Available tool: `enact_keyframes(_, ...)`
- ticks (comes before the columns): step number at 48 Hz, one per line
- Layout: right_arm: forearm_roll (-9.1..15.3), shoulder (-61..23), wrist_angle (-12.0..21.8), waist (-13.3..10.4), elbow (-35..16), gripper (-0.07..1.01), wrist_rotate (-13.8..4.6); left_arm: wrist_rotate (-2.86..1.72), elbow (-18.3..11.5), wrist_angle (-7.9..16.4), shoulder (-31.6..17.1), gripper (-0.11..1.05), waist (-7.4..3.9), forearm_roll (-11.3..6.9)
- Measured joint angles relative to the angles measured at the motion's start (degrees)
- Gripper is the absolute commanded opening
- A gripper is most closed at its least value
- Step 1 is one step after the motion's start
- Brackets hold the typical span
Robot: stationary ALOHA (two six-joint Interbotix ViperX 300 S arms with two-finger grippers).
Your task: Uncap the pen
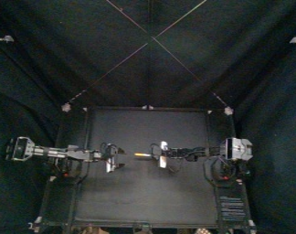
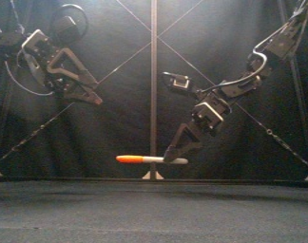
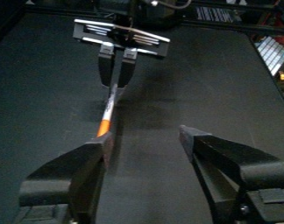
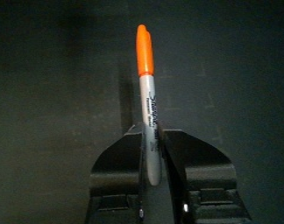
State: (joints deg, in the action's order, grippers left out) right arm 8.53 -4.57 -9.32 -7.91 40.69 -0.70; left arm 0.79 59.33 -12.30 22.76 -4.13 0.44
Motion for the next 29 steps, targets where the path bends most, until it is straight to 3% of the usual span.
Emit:
enact_keyframes(3, 0.00, 0.00, 0.09, 0.62, -0.26, 0.47, -0.09, -0.26, -1.14, 0.00, -2.37, 0.99, -0.18, 0.88)
enact_keyframes(17, -0.09, 0.88, 0.00, 1.41, -0.70, 0.47, -0.09, -0.09, -6.06, 2.64, -13.62, 0.99, -0.62, 1.67)
enact_keyframes(29, 0.00, 1.41, 0.09, 1.49, -0.70, 0.47, -0.09, 0.00, -8.35, 3.78, -17.49, 0.96, -0.88, 1.67)
